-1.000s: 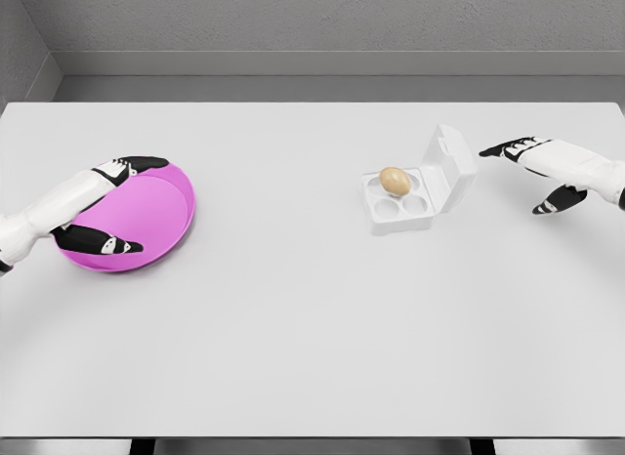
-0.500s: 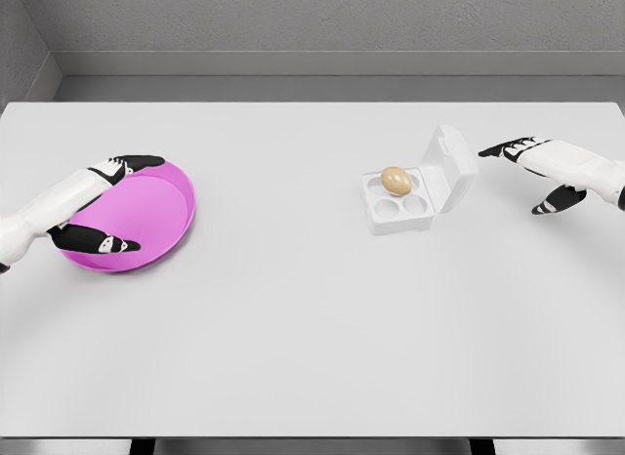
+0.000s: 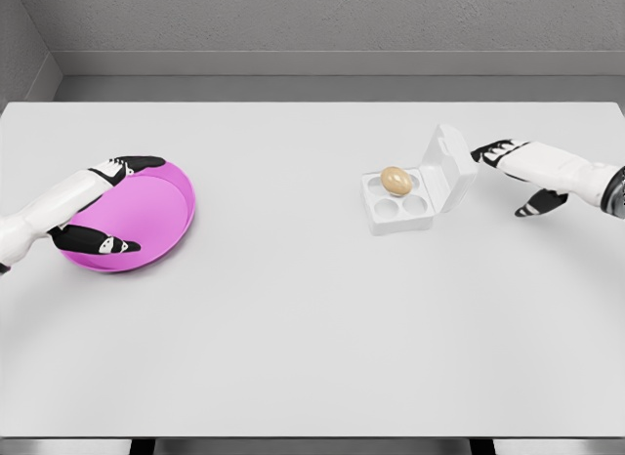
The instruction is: Pack egg into the box and close the box lid
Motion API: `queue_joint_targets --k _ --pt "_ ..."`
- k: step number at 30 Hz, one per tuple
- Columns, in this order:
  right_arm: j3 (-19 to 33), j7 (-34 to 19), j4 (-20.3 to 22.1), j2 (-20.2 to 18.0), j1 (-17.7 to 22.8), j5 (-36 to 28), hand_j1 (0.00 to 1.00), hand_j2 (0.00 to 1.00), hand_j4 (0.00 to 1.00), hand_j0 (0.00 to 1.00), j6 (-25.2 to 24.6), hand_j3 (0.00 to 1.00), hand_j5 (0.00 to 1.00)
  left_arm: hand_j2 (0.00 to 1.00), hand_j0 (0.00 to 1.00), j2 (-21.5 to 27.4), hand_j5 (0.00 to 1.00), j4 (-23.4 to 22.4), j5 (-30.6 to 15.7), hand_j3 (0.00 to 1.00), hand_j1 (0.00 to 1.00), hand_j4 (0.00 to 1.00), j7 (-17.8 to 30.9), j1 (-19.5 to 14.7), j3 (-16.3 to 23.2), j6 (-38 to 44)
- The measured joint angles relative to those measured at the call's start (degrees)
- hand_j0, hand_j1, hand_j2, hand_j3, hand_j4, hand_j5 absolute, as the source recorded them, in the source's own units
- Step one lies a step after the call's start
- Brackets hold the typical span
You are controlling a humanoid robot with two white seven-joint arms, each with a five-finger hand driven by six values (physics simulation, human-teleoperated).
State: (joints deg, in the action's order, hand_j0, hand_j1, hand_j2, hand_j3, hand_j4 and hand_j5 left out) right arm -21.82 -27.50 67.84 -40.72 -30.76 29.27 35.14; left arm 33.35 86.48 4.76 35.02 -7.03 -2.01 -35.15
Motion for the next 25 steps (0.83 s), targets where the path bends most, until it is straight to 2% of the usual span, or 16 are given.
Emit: queue_joint_targets --k 4,10,12,17,22,25 --pt "0.2 0.34 2.82 0.88 0.09 -0.27 1.0 1.0 1.0 1.0 0.0 1.0 1.0 1.0 1.0 0.0 1.0 -0.01 0.07 1.0 1.0 1.0 0.0 0.0 -0.01 0.0" --pt "0.59 0.7 13.21 2.09 4.39 -0.58 1.0 1.0 1.0 1.0 0.0 1.0 1.0 1.0 1.0 0.01 1.0 -0.01 0.1 1.0 1.0 1.0 0.0 0.09 -0.01 0.0" --pt "1.94 0.54 14.78 2.3 4.83 -0.71 1.0 1.0 1.0 1.0 0.0 1.0 1.0 1.0 1.0 0.0 1.0 0.02 0.1 1.0 1.0 1.0 0.0 0.09 -0.01 0.0" --pt "7.89 0.29 10.32 0.47 4.75 -0.65 1.0 1.0 1.0 1.0 -0.02 1.0 1.0 1.0 1.0 0.01 1.0 0.04 0.09 1.0 1.0 1.0 0.0 0.09 -0.01 0.0" --pt "9.62 0.24 7.61 -0.82 4.83 -0.57 1.0 1.0 1.0 1.0 -0.01 1.0 1.0 1.0 1.0 0.11 1.0 -0.04 0.35 1.0 1.0 1.0 0.0 0.09 0.02 0.01" --pt "9.87 0.23 7.18 -1.03 4.83 -0.58 1.0 1.0 1.0 1.0 -0.01 1.0 1.0 1.0 1.0 0.18 1.0 0.02 2.76 1.0 1.0 1.0 0.0 0.79 -0.04 -0.01"
